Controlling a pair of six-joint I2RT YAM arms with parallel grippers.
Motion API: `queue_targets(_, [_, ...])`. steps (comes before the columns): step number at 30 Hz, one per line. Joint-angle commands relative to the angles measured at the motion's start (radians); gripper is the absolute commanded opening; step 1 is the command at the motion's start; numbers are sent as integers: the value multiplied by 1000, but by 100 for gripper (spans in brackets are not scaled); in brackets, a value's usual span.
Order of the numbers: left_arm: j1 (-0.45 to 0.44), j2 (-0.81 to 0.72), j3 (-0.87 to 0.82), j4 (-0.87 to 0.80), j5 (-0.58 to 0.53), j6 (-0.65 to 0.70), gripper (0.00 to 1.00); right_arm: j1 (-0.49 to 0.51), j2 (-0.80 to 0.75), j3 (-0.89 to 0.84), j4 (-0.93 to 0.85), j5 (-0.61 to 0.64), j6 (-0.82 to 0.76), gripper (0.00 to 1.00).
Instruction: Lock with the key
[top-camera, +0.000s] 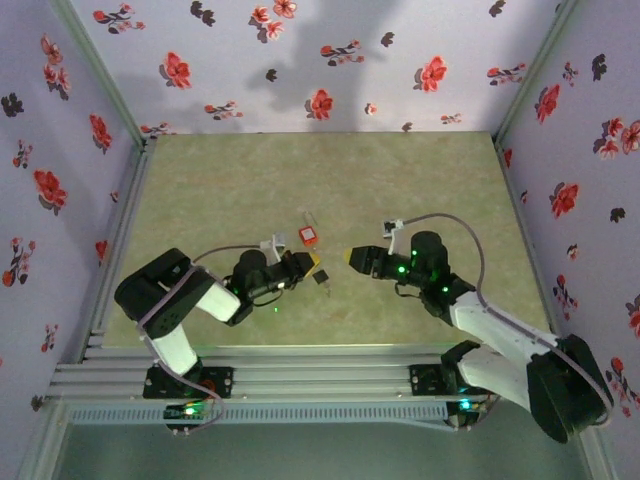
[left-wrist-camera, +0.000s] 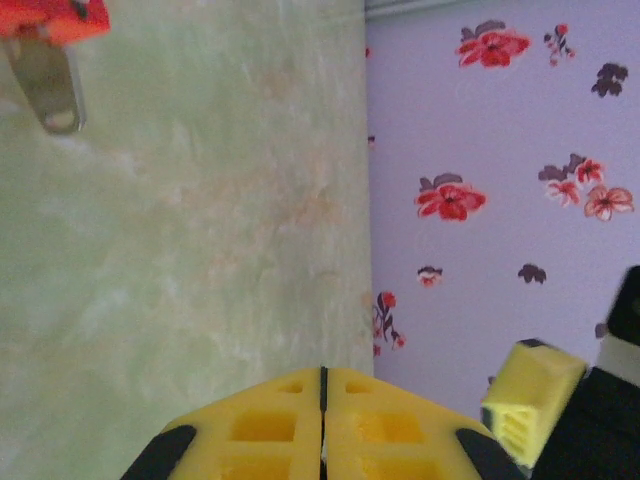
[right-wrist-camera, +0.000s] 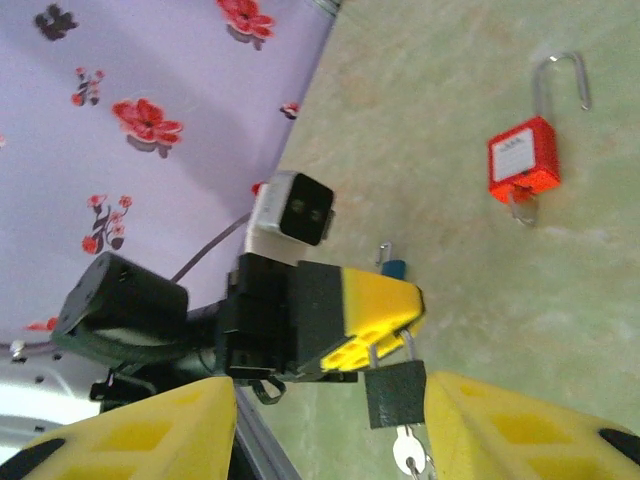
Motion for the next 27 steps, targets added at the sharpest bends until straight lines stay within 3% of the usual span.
queue_targets(1, [9,24,43,33,-95,-25,0,-5,44,23,140,-27,112,51])
queue_targets(13, [14,56,94,41,-207,-69,0,-5,125,-37,279,19,262,42])
queue_targets(27, [11,49,121,54,-243,-113,0,17,326,-79,572,10,431,39])
